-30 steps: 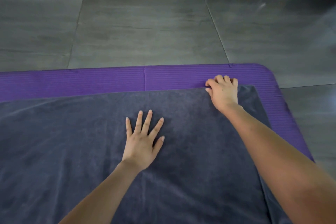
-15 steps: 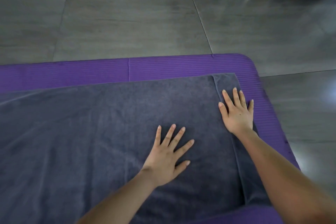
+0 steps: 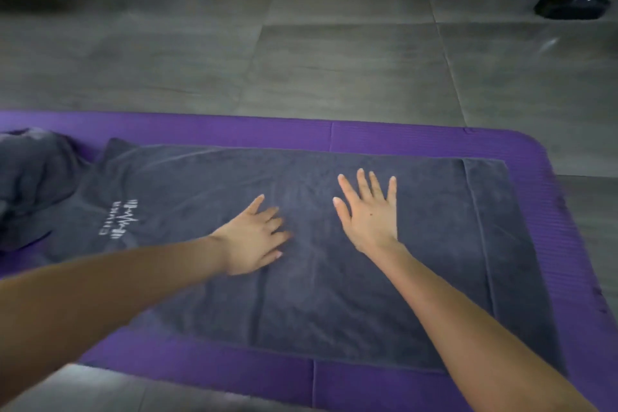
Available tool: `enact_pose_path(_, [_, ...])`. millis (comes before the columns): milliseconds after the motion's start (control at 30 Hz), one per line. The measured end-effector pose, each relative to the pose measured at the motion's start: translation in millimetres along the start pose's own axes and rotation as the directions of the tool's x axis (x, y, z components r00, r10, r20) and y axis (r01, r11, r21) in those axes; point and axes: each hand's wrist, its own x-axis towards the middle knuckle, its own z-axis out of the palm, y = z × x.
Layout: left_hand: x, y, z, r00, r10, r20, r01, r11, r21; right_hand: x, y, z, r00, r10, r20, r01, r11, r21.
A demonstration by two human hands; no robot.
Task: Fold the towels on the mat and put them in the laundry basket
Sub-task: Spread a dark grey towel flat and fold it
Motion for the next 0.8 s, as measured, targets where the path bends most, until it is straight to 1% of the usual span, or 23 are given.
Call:
enact_pose_path(33, [-22.7, -12.5, 5.8, 0.999, 0.032, -0.032, -0.032, 0.999, 0.014, -2.1, -25.0, -2.3, 0.998, -0.061, 0.025, 0.06, 0.998, 0.022])
enact_pose_path(67, [-46.5, -25.4, 11.9, 0.999, 0.028, -0.031, -0.027, 0.999, 0.035, -3.9, -48.5, -3.3, 0.992, -0.115, 0.055, 0.113, 0.993, 0.041])
enact_pose_path(100, [-70.9, -36.9, 14.4, 0.999, -0.023, -0.022, 0.024, 0.999, 0.041, -5.3, -71.0, -4.4, 0.982, -0.165, 0.091, 0.161, 0.986, 0.051])
enact_pose_path(167, [-120.9, -56.6, 37.5, 0.98, -0.189, -0.054, 0.185, 0.98, -0.077, -7.7, -112.7, -6.6, 0.948, -0.278, 0.155, 0.271, 0.96, 0.064])
enact_pose_path(200, [-143.3, -64.9, 53.5, 0.954, -0.3, 0.007, 0.298, 0.942, -0.154, -9.2, -131.8, -7.8, 0.927, -0.327, 0.183, 0.317, 0.945, 0.083])
enact_pose_path(233, [-162.4, -70.2, 71.9, 0.9, -0.428, 0.078, 0.435, 0.878, -0.197, -11.1, -148.3, -9.2, 0.908, -0.362, 0.209, 0.347, 0.932, 0.105])
enact_pose_path(267, [-179.2, -74.2, 94.8, 0.803, -0.58, 0.141, 0.596, 0.766, -0.243, -11.8, -164.1, -10.0, 0.893, -0.389, 0.226, 0.371, 0.921, 0.121])
enact_pose_path(300, [-195.9, -78.1, 120.0, 0.69, -0.692, 0.214, 0.72, 0.625, -0.301, -12.1, -178.9, -10.4, 0.88, -0.412, 0.236, 0.392, 0.911, 0.128])
enact_pose_path(333, [-210.7, -81.4, 143.4, 0.565, -0.78, 0.27, 0.806, 0.453, -0.38, -11.7, -192.2, -10.2, 0.87, -0.428, 0.246, 0.407, 0.904, 0.133])
enact_pose_path(367, [-223.1, -83.5, 165.2, 0.442, -0.842, 0.311, 0.849, 0.28, -0.449, -10.9, -204.6, -9.3, 0.862, -0.439, 0.255, 0.415, 0.898, 0.145])
enact_pose_path(400, [-232.9, -85.1, 185.7, 0.338, -0.872, 0.353, 0.853, 0.126, -0.506, -10.2, -216.6, -7.4, 0.855, -0.446, 0.267, 0.415, 0.895, 0.165])
enact_pose_path(433, [-239.1, -86.9, 204.4, 0.268, -0.88, 0.393, 0.84, 0.013, -0.542, -9.6, -228.5, -5.4, 0.846, -0.452, 0.284, 0.413, 0.891, 0.188])
enact_pose_path(467, [-243.3, -88.4, 218.9, 0.212, -0.876, 0.432, 0.828, -0.074, -0.556, -8.9, -239.6, -2.7, 0.833, -0.459, 0.308, 0.413, 0.887, 0.204])
enact_pose_path(500, [-245.3, -91.0, 231.7, 0.167, -0.877, 0.451, 0.814, -0.135, -0.564, -7.6, -250.9, -0.3, 0.821, -0.466, 0.329, 0.417, 0.884, 0.211])
enact_pose_path(567, [-248.0, -96.1, 251.5, 0.114, -0.869, 0.481, 0.788, -0.216, -0.577, -3.9, -273.8, 6.6, 0.809, -0.471, 0.351, 0.413, 0.881, 0.23])
enact_pose_path(700, [-258.1, -112.2, 286.9, 0.018, -0.836, 0.548, 0.724, -0.368, -0.584, 0.0, -319.6, 23.3, 0.819, -0.443, 0.365, 0.33, 0.884, 0.331])
enact_pose_path(733, [-261.8, -116.7, 290.8, 0.003, -0.832, 0.555, 0.683, -0.404, -0.609, 0.1, -329.7, 27.7, 0.82, -0.433, 0.373, 0.304, 0.884, 0.356])
enact_pose_path(767, [-265.1, -121.1, 292.1, 0.007, -0.829, 0.56, 0.634, -0.429, -0.643, 0.0, -339.6, 31.6, 0.826, -0.418, 0.378, 0.267, 0.881, 0.391])
enact_pose_path(800, [-267.5, -124.5, 289.1, 0.027, -0.831, 0.556, 0.581, -0.44, -0.685, 0.0, -349.6, 35.3, 0.835, -0.397, 0.382, 0.215, 0.873, 0.438])
